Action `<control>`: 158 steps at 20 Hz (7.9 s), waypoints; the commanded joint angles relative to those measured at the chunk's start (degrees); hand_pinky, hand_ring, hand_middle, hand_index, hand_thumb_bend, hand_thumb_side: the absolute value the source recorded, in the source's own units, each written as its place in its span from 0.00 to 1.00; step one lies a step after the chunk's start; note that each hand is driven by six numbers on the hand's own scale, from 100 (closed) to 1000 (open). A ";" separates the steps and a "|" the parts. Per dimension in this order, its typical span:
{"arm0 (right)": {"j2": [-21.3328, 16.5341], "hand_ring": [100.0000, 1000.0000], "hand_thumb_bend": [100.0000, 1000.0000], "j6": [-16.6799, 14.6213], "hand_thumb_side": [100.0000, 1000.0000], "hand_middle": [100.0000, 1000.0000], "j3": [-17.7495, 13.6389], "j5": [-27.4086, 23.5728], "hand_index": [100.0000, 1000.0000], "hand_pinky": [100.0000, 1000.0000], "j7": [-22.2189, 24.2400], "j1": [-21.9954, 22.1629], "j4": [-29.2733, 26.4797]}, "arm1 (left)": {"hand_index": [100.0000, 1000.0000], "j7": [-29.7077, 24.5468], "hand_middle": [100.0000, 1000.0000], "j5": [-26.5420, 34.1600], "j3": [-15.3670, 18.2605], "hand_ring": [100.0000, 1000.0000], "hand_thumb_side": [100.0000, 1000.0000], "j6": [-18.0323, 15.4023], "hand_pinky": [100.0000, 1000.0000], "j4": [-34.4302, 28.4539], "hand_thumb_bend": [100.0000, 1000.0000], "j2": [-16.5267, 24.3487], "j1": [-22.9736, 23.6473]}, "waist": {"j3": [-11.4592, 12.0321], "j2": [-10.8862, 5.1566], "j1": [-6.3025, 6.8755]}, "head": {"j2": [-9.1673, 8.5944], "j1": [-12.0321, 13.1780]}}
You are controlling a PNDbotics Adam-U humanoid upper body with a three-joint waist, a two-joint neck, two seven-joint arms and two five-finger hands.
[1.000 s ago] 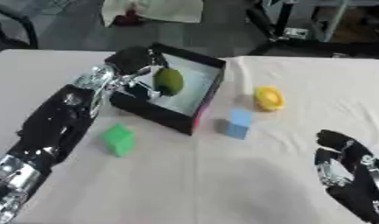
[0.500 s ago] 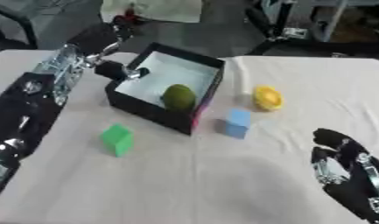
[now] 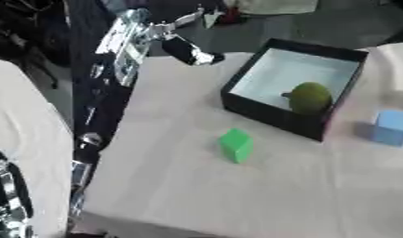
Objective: Pick up objects on the table and place them in the box.
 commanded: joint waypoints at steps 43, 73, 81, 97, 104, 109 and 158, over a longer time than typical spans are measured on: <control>-1.76 0.82 0.00 -0.16 0.37 0.76 -0.21 0.16 0.82 0.77 0.27 -0.30 -0.15 | 0.85 -19.58 0.73 10.52 -23.62 0.72 0.25 -18.46 0.77 12.83 0.24 -3.70 1.19 | -0.61 -1.55 1.17 | -0.11 -1.21; -0.81 0.82 0.00 -0.21 0.37 0.76 0.33 -0.62 0.82 0.77 0.83 -0.35 0.27 | 0.59 0.11 0.46 -23.48 3.81 0.50 0.00 2.37 0.70 33.16 0.08 -23.86 -15.48 | -1.10 -1.64 -0.23 | -0.11 -0.13; -0.54 0.82 0.00 -0.24 0.37 0.76 0.40 -0.97 0.82 0.77 1.12 -0.75 0.39 | 0.87 20.99 0.73 -39.18 8.75 0.71 0.57 10.24 0.77 41.60 0.26 -29.77 -15.09 | -1.68 -1.35 -0.41 | -0.11 0.33; -1.56 0.82 0.00 -0.48 0.37 0.76 -0.12 -0.53 0.82 0.77 0.52 -0.86 -0.04 | 0.87 32.51 0.70 1.40 11.56 0.65 0.78 16.82 0.73 5.74 0.00 -13.67 -0.10 | 0.28 -0.91 -0.29 | -0.11 0.41; -18.04 0.82 0.00 -3.70 0.35 0.77 2.21 -3.43 0.84 0.78 -0.46 -2.73 -2.87 | 0.85 31.13 0.62 25.21 18.07 0.57 0.89 21.58 0.67 -15.17 0.00 -14.91 20.09 | 2.32 -0.53 -1.26 | -0.11 -0.66; -28.90 0.82 0.00 -5.07 0.22 0.78 6.01 -5.64 0.85 0.78 0.42 -9.21 1.45 | 0.85 29.73 0.59 30.03 21.16 0.55 0.95 24.12 0.66 -20.58 0.00 -21.96 29.33 | 3.76 -0.28 -1.73 | -0.11 -1.06; -20.11 0.87 0.00 -11.30 0.77 0.82 19.65 13.73 0.92 0.81 8.10 -41.26 42.59 | 0.84 24.48 0.57 29.52 18.76 0.53 0.99 25.63 0.65 -23.11 0.00 -29.84 31.81 | 6.94 2.25 0.10 | -0.11 -5.79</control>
